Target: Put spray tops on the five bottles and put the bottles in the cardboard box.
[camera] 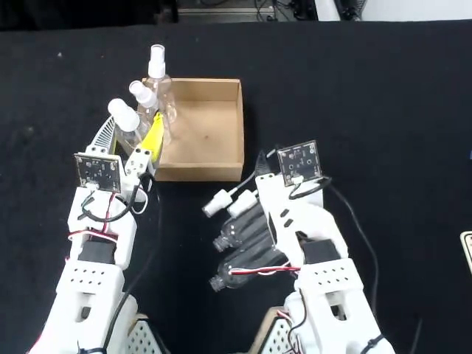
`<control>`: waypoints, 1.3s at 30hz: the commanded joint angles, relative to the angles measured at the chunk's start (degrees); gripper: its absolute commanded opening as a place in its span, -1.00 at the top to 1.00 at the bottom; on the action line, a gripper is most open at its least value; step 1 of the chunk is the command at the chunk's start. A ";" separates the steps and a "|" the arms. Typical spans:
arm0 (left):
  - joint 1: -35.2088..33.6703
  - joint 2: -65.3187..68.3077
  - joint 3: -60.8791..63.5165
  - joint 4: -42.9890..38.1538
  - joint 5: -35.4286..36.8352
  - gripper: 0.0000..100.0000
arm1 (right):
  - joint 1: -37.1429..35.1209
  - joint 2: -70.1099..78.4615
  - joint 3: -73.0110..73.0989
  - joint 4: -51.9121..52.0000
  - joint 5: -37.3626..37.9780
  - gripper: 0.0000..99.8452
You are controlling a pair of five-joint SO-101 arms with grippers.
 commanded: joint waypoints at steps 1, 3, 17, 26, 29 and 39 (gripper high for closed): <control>0.40 3.43 -4.62 -1.76 0.70 0.94 | -0.79 -2.42 -0.31 -1.85 0.35 0.84; 0.40 6.77 -6.29 -1.85 0.70 0.94 | -0.79 -2.42 -0.31 -1.85 0.35 0.84; 0.48 21.89 -15.52 -1.85 0.70 0.94 | -0.79 -2.42 -0.57 -1.85 0.53 0.84; 0.40 26.99 -19.47 -1.85 0.26 0.94 | -0.79 -2.42 -0.66 -1.85 0.62 0.84; 0.40 26.99 -19.47 -1.85 0.26 0.94 | -0.79 -2.42 -0.66 -1.85 0.62 0.84; 0.40 27.60 -17.10 -1.85 0.62 0.94 | -0.79 -2.42 -0.66 -1.85 0.62 0.84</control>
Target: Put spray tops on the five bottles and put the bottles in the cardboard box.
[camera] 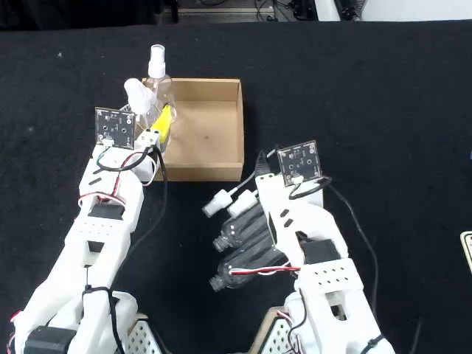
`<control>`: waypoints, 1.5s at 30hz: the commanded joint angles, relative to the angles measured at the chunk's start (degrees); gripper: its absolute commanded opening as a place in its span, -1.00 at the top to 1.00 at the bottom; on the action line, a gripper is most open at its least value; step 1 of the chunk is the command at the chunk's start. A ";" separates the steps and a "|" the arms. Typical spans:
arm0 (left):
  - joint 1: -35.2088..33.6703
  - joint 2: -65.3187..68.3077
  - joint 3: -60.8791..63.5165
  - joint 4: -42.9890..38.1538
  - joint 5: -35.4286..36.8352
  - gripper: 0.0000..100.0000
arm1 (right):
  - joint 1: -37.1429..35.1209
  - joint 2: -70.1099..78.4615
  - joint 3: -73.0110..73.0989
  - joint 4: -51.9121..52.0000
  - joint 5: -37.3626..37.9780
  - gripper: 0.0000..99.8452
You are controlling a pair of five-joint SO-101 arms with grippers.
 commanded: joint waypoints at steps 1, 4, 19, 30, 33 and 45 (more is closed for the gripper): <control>0.40 -0.35 -1.54 -1.76 0.70 0.94 | -0.79 -2.42 -0.66 -1.85 0.62 0.84; 0.31 -0.35 -1.36 -2.02 0.70 0.94 | -0.79 -2.42 -0.66 -1.85 0.62 0.84; 0.04 14.59 5.41 -27.25 0.70 0.94 | -0.79 -2.42 -0.57 -1.85 0.62 0.84; 0.13 19.52 2.77 -27.25 0.70 0.94 | -0.79 -2.42 -0.66 -1.85 0.62 0.84; -0.04 21.10 2.77 -27.34 0.70 0.94 | -0.79 -2.42 -0.66 -1.85 0.62 0.84; -0.04 26.29 3.12 -35.60 0.70 0.94 | -0.79 -2.42 -0.66 -1.85 0.62 0.84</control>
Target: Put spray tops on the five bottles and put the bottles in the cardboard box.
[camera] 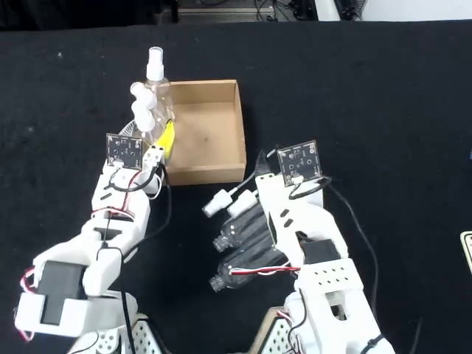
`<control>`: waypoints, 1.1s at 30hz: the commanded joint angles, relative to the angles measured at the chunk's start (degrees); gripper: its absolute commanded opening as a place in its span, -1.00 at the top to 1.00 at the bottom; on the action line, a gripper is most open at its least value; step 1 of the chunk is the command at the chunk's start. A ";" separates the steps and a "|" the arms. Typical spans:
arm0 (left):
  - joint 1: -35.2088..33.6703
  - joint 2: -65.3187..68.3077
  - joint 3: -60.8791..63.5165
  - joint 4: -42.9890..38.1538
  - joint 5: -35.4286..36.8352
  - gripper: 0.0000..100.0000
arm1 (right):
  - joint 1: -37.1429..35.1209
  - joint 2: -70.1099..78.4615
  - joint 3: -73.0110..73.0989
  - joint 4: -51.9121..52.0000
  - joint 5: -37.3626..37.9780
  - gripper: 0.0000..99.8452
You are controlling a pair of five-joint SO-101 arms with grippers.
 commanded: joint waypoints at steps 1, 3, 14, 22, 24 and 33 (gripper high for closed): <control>-0.04 1.49 -2.68 -2.46 0.70 0.94 | -0.79 -2.42 -0.66 -1.85 0.62 0.84; -0.04 2.29 -2.77 -2.55 0.70 0.94 | -0.79 -2.42 -0.66 -1.85 0.62 0.84; -0.22 2.64 -2.42 -2.46 0.70 0.55 | -0.79 -2.42 -0.66 -1.85 0.62 0.84; -2.51 2.29 -1.45 -2.46 0.26 0.53 | -0.79 -2.42 -0.66 -1.93 0.70 0.84; -2.86 2.29 -1.36 -2.37 0.26 0.53 | -0.79 -2.42 -0.66 -1.93 0.70 0.84; -2.51 -1.23 -1.10 -2.11 0.53 0.53 | -0.79 -2.42 -0.66 -1.93 0.70 0.84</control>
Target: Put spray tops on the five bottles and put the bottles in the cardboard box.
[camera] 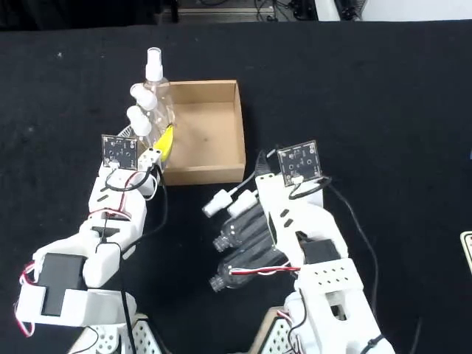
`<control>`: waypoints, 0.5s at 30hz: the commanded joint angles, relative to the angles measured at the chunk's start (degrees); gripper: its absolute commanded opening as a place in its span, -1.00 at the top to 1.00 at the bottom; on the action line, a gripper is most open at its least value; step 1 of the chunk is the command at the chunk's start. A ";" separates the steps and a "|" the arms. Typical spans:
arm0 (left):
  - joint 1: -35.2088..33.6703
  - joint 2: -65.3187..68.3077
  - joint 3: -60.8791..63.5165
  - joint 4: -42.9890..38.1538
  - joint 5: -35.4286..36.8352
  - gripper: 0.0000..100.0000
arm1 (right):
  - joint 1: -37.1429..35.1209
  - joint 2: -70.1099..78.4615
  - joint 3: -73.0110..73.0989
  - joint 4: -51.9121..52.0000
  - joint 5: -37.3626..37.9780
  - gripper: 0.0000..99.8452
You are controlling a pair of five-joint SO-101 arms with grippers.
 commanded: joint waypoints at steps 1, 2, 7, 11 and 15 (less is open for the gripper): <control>-0.57 -5.19 -0.48 -0.97 0.09 0.53 | -0.79 -2.42 -0.66 -1.93 0.70 0.84; -0.57 -6.24 0.13 -0.97 0.09 0.53 | -0.79 -2.42 -0.66 -1.93 0.70 0.84; -0.48 -10.90 0.84 6.86 0.26 0.34 | -0.79 -2.42 -0.75 -1.93 0.70 0.84; -0.57 -13.98 -0.40 14.51 0.53 0.28 | -0.79 -2.42 -0.66 -1.93 0.70 0.84; -0.66 -16.44 0.13 15.21 0.18 0.28 | -0.79 -2.42 -0.66 -1.93 0.70 0.84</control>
